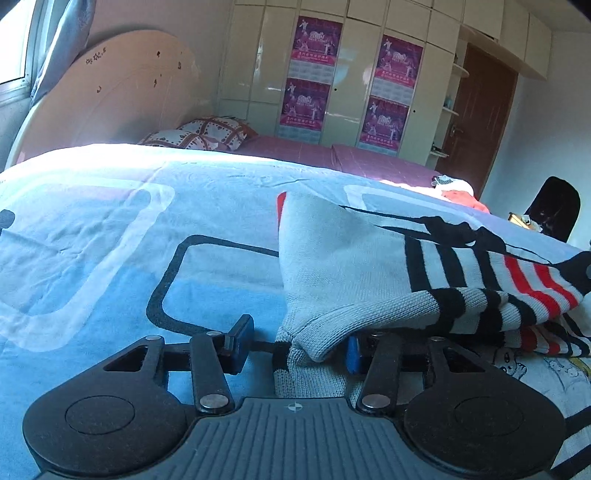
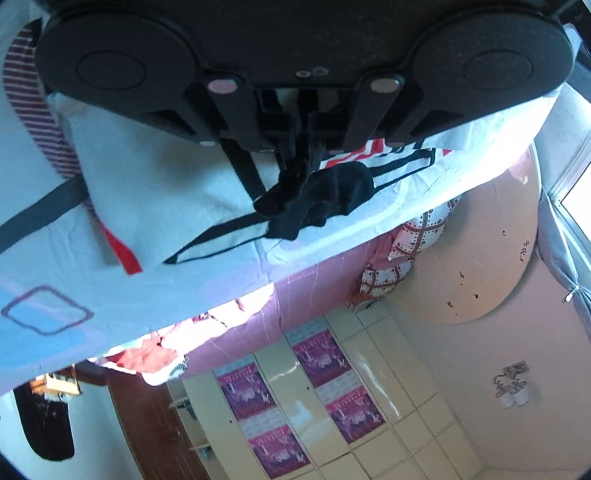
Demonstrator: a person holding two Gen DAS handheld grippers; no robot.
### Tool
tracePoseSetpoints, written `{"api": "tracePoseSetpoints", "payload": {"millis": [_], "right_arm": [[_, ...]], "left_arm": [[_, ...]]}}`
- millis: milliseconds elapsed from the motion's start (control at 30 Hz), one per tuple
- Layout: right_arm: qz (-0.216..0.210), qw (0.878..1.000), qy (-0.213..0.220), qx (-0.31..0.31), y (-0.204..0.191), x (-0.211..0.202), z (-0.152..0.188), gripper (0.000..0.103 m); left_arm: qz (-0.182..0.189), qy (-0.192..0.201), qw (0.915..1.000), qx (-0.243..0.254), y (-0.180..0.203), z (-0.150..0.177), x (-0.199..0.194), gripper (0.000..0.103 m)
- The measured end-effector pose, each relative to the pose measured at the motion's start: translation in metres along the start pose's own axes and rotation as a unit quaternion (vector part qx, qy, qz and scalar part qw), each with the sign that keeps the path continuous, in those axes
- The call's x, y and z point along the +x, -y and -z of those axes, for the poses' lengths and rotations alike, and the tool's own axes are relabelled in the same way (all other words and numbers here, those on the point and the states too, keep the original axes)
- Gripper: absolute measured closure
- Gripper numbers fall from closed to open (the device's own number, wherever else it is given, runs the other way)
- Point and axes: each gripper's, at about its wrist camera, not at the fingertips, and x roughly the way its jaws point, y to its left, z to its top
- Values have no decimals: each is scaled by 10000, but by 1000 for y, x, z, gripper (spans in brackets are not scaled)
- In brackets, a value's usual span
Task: Fold small clothes
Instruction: 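Fold the held sleeve across the sweater body with the left gripper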
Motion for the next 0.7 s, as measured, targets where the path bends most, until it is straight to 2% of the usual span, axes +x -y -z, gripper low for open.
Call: {"api": "tracePoseSetpoints", "payload": {"millis": [100,167,267,400,500,633,700], "right_arm": [[333,9994,-47,54,17,-1,6,96],[479,9977,-419,231,32,15,13,96],[404,9982,-414,161,32,17,17,96],[160,9995,-247,-96,19,9,11,96],[68,9994,-216,-256,11,6,8,96],[506,9966,-613,-213,28,20,24,97],[380,9976,-582,48,41,20,32,97]], "left_arm": [[23,-40,10000,45,2,0,1,54],[10,-68,9999,109,4,-1,2,54],[87,-39,9999,-45,-1,-2,2,54],[297,17,9968,-747,-20,0,2,54],[304,37,9950,-955,-27,2,5,55],[330,-108,9963,-784,-25,-1,12,54],[275,-152,9985,-455,-20,-2,12,54]]}}
